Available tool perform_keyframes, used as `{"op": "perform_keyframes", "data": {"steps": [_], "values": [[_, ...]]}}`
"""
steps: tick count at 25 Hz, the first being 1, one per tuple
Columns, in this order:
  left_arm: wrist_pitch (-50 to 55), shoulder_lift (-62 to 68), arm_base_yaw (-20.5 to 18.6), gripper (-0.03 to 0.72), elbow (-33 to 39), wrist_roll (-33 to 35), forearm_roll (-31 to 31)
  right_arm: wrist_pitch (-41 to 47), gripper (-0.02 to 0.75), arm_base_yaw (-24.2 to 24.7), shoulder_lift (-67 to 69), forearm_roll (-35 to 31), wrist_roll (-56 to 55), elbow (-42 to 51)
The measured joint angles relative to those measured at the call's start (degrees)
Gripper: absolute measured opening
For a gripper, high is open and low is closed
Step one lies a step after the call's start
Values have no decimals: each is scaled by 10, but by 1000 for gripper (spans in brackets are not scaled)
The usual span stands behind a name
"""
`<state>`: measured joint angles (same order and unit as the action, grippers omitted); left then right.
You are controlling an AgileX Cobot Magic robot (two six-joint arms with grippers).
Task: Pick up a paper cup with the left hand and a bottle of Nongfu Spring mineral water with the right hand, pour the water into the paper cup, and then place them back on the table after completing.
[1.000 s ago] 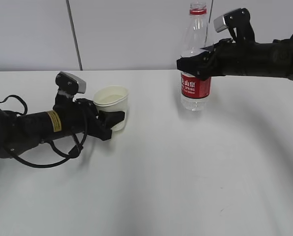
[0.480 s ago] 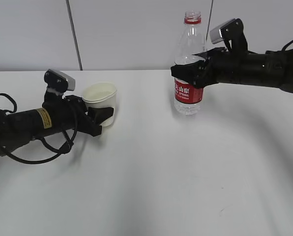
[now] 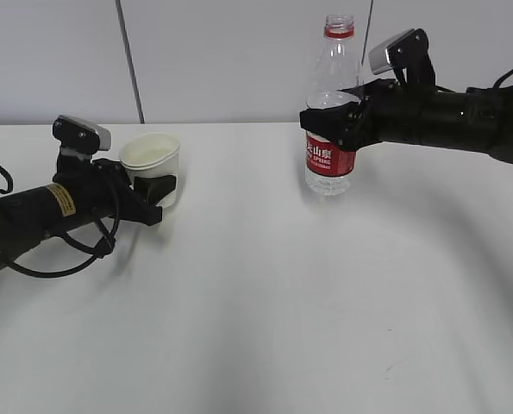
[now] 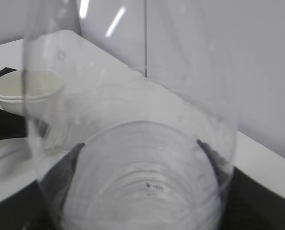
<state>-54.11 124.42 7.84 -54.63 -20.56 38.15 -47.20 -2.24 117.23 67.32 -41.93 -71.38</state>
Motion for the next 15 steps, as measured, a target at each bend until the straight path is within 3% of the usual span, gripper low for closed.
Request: {"op": "perform_keyframes", "data": {"steps": [6, 15], "values": [[2, 1, 0, 363, 0, 34, -51, -13, 484, 0, 0, -5, 4, 0], [2, 1, 0, 363, 0, 42, -74, -22, 484, 0, 0, -5, 5, 0]]}}
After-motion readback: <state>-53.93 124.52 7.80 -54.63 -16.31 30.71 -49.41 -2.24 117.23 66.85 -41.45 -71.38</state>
